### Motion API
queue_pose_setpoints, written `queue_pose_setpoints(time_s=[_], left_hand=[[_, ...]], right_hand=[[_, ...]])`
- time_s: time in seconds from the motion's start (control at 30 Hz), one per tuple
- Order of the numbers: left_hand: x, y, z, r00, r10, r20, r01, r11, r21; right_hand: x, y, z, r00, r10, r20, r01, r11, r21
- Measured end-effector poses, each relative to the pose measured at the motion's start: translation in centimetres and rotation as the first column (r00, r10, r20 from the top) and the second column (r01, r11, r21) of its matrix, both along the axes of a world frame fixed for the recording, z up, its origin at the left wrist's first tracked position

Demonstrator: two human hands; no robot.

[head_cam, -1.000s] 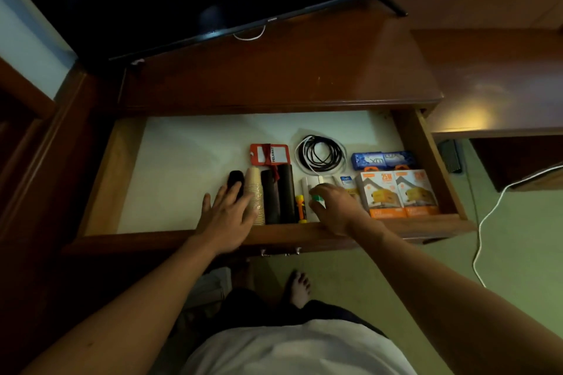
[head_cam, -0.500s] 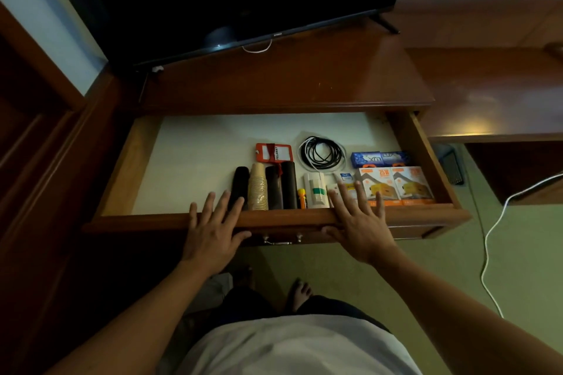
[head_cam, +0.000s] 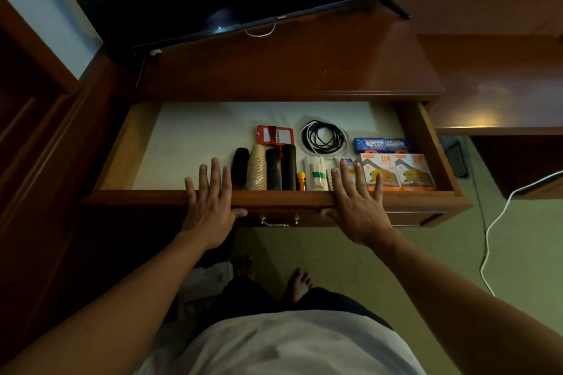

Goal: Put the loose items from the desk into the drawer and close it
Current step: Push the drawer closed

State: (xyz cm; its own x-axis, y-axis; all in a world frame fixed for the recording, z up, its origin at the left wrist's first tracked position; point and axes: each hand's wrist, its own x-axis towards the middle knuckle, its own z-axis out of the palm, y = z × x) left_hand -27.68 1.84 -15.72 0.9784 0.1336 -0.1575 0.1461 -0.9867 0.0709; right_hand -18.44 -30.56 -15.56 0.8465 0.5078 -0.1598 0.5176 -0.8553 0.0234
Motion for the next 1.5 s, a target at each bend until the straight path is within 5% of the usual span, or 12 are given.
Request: queue_pose_setpoints(time_s=[0.3, 0.67, 0.97, 1.5], left_hand=[[8.4, 0.8, 2.0, 0.989, 0.013, -0.149, -0.026, 0.996, -0.090], [18.8, 4.0, 3.2, 0.980, -0.043, -0.194, 0.045, 0.999, 0.009], [24.4, 5.4, 3.2, 0.998, -0.055, -0.020, 0.058, 0.984, 0.166], [27.8, 5.4, 1.8, 0.979, 0.034, 0.200, -0.054, 0.994, 0.093]], right_hand=[[8.3, 2.5, 1.1, 0.991, -0.103, -0.091, 0.107, 0.993, 0.042], [17.6, 6.3, 1.6, 0.995, -0.088, -0.054, 0.089, 0.996, 0.029], [24.2, 8.5, 2.8, 0.998, -0.037, 0.043, 0.037, 0.999, -0.003], [26.3, 10.1, 1.9, 0.980, -0.138, 0.141, 0.109, 0.975, 0.195]])
